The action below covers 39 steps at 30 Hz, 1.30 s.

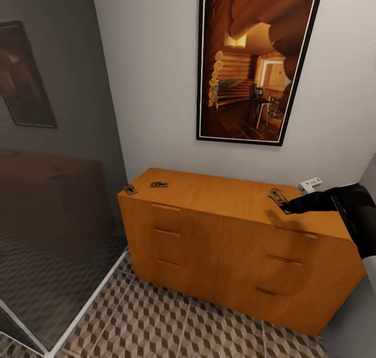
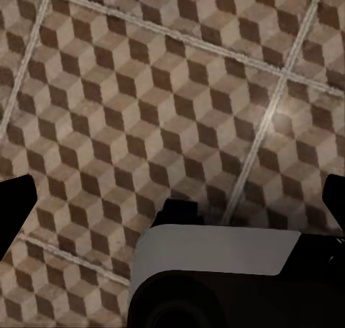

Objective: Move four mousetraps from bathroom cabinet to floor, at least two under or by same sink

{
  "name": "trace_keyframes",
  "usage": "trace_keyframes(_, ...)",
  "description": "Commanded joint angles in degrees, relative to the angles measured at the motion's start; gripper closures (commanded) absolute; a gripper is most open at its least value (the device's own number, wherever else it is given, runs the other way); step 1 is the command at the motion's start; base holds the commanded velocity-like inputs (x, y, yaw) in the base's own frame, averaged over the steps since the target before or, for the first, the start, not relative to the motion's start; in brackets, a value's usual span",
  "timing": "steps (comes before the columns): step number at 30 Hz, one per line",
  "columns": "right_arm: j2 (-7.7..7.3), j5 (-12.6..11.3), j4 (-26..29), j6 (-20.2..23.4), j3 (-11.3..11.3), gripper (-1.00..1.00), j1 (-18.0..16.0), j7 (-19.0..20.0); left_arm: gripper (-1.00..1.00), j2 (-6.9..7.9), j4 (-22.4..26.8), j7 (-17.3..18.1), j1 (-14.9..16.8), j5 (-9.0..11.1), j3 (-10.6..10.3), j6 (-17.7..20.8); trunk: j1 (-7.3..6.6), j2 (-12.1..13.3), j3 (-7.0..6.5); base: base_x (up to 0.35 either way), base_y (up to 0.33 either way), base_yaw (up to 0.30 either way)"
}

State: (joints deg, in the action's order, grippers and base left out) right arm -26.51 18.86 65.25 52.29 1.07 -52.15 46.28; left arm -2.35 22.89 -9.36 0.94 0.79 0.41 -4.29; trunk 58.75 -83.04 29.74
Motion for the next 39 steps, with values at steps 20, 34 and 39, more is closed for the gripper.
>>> trace_keyframes(20, 0.03, 0.4, -1.6, 0.1, 0.2, 1.00, -0.1, 0.4, -1.00, -0.02, 0.0, -0.1, 0.0, 0.1, 0.0, -0.2, -0.03, 0.0, 0.06, -0.243, 0.191, 0.000)
trace_keyframes(34, 0.06, 0.4, -3.8, -0.1, 0.2, 1.00, -0.1, 0.3, -1.00, -0.02, 0.0, -0.1, 0.0, 0.1, 0.0, -0.2, -0.03, 0.0, 0.06, -0.241, 0.196, 0.000)
trace_keyframes(39, 0.12, 0.4, -7.0, -1.0, 0.2, 1.00, -0.1, 0.3, -1.00, -0.02, 0.0, -0.1, 0.0, 0.1, 0.0, -0.2, -0.03, 0.0, 0.06, -0.160, 0.109, 0.000)
